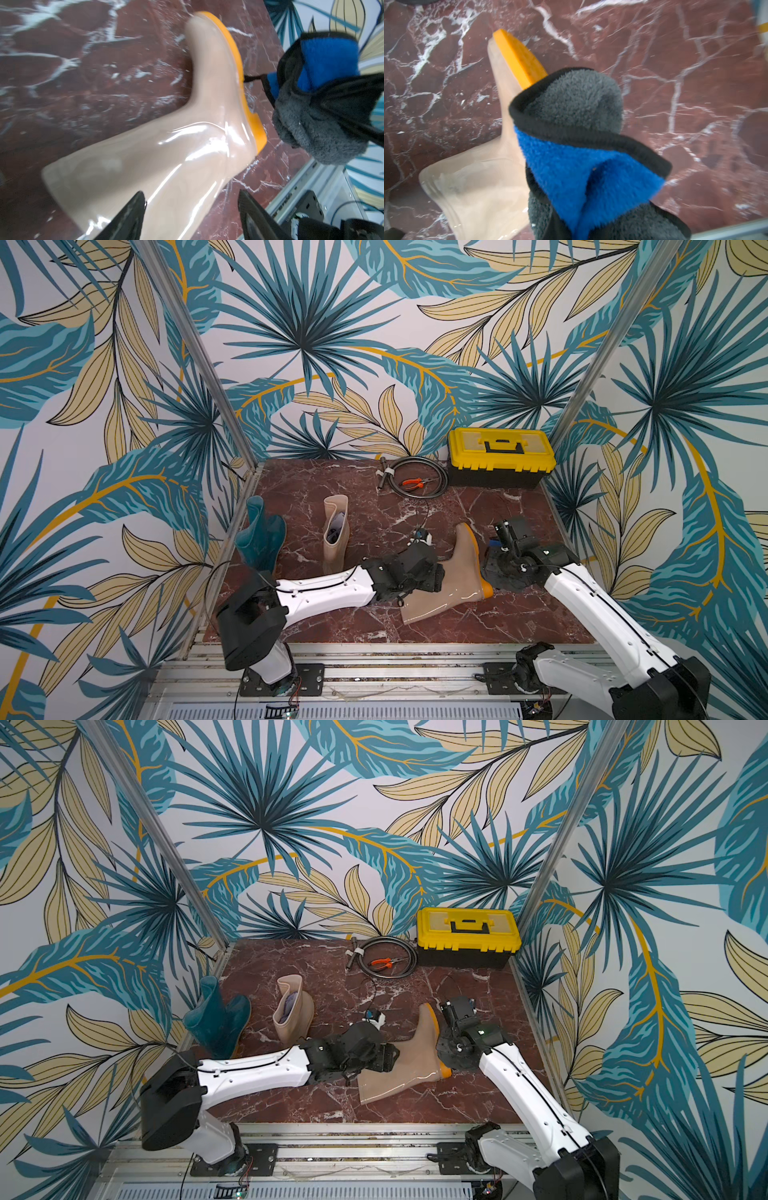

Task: Wipe the rubber boots with a cloth
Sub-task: Pick up the rubber boot from the center of the board.

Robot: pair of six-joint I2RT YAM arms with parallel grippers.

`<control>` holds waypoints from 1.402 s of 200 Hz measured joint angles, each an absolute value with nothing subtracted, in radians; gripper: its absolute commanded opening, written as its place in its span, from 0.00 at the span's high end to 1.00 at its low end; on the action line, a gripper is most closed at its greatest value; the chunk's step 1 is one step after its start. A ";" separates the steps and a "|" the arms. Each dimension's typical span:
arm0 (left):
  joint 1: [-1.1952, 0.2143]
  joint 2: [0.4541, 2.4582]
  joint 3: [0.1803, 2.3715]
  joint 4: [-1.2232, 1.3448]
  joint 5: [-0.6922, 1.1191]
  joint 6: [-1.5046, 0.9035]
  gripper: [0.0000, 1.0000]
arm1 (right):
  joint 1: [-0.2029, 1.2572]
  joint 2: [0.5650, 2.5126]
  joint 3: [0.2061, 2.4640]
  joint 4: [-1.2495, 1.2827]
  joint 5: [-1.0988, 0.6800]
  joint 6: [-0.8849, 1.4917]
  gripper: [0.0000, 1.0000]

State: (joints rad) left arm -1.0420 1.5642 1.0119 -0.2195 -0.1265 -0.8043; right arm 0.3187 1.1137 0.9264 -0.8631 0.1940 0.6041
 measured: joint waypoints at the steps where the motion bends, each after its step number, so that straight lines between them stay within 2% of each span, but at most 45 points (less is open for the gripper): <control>1: -1.041 1.562 1.008 -0.220 -0.128 -0.807 0.28 | 0.319 1.114 0.925 -0.861 0.192 0.605 1.00; 48: -1.033 1.608 0.826 -0.215 -0.112 -0.954 0.28 | 0.350 1.151 0.842 -0.773 0.105 0.633 1.00; 98: -1.026 1.636 0.804 -0.117 -0.054 -1.071 0.28 | 0.352 1.165 0.772 -0.716 0.082 0.659 1.00; 170: -1.004 1.668 0.793 0.027 0.046 -1.122 0.49 | 0.352 1.193 0.757 -0.670 0.052 0.685 1.00; 191: -0.992 1.636 0.786 0.033 0.057 -1.125 0.59 | 0.353 1.193 0.746 -0.650 0.043 0.694 1.00; 242: -0.973 1.560 0.764 0.054 0.066 -1.104 0.73 | 0.353 1.193 0.740 -0.640 0.044 0.707 1.00; 255: -0.973 1.562 0.764 0.061 0.072 -1.105 0.70 | 0.354 1.193 0.740 -0.640 0.044 0.711 1.00; 272: -0.974 1.561 0.764 0.071 0.077 -1.103 0.44 | 0.355 1.192 0.740 -0.640 0.048 0.718 1.00; 280: -0.974 1.559 0.764 0.074 0.080 -1.111 0.39 | 0.355 1.192 0.741 -0.641 0.052 0.720 1.00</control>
